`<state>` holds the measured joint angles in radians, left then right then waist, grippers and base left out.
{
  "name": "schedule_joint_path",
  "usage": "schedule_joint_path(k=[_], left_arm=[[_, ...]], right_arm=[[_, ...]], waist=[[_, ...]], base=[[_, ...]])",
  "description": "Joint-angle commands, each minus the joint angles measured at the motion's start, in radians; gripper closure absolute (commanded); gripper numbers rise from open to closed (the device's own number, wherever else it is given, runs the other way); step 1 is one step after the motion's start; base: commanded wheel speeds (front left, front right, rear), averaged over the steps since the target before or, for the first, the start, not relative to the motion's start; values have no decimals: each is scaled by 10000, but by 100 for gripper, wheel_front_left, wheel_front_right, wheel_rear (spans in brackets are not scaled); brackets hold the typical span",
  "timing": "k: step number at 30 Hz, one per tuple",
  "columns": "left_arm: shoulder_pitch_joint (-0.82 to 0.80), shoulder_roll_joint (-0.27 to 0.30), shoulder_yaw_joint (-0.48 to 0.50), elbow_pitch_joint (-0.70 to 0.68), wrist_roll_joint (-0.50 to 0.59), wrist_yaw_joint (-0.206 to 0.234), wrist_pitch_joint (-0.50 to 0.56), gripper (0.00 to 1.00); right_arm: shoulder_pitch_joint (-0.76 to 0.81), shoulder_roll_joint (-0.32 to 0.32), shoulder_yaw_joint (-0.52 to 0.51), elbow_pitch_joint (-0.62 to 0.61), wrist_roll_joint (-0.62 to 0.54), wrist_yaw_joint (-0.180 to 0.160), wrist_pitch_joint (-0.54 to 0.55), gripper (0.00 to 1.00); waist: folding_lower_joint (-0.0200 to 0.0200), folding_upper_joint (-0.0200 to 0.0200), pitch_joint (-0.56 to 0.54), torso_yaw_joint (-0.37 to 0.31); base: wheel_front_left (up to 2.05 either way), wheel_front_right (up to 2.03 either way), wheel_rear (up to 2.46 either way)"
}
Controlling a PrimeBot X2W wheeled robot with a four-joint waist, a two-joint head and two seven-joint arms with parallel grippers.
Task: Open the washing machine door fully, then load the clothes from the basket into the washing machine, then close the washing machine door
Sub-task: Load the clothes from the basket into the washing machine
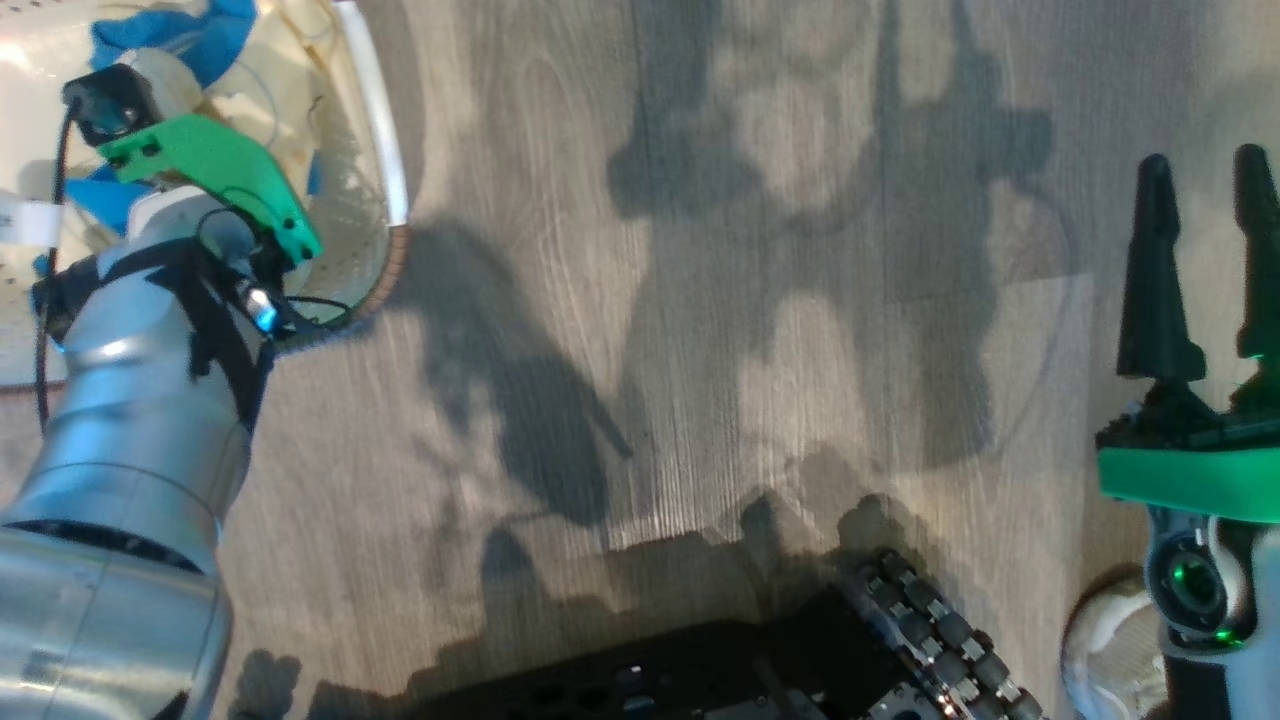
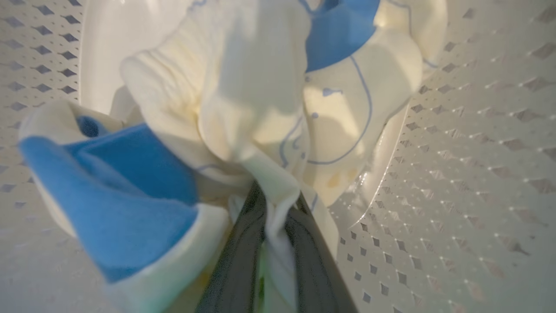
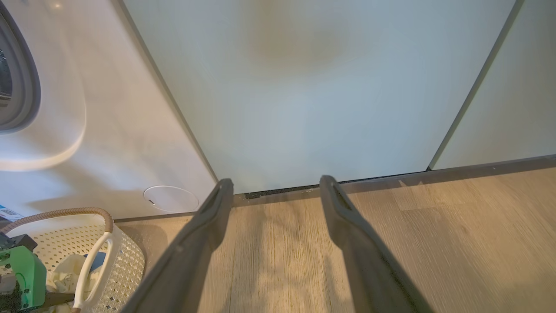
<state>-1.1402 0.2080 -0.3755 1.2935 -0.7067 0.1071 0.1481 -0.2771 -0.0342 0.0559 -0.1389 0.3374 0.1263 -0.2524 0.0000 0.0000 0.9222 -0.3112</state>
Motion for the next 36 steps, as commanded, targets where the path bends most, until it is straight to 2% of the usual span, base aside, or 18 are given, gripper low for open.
schedule_joint_path(k=[1, 12, 16, 23, 27, 31, 36], left_arm=[[275, 285, 54, -58, -4, 42, -157, 100], [678, -262, -140, -115, 114, -281, -2196, 100], [902, -389, -205, -194, 176, -408, -3277, 100], [1381, -465, -270, -783, 429, -294, -4057, 100], [1935, -232, -63, -2269, 882, 40, -4092, 100], [3054, -48, 320, -4249, 1551, 431, -4096, 100], [4553, -14, 733, -6371, 2197, 697, -4097, 100]], right_arm=[[234, -160, 39, -308, 7, 44, -94, 0], [409, -160, -443, -309, -381, 44, -94, 0], [475, -160, -592, -274, -527, 44, -94, 0], [711, -160, -864, -113, -739, 44, -94, 0], [884, -160, -970, -43, -920, 44, -94, 0], [1072, -160, -1002, 55, -1097, 44, -94, 0], [1387, -160, -998, 194, -1296, 44, -94, 0]], waist=[[0, 0, -100, 106], [0, 0, -1300, 954], [0, 0, -1934, 1214], [0, 0, -2897, 1540], [0, 0, -3477, 1693], [0, 0, -4112, 1819], [0, 0, -4938, 2006]], base=[[0, 0, 0], [0, 0, 0], [0, 0, 0], [0, 0, 0], [0, 0, 0], [0, 0, 0], [0, 0, 0]])
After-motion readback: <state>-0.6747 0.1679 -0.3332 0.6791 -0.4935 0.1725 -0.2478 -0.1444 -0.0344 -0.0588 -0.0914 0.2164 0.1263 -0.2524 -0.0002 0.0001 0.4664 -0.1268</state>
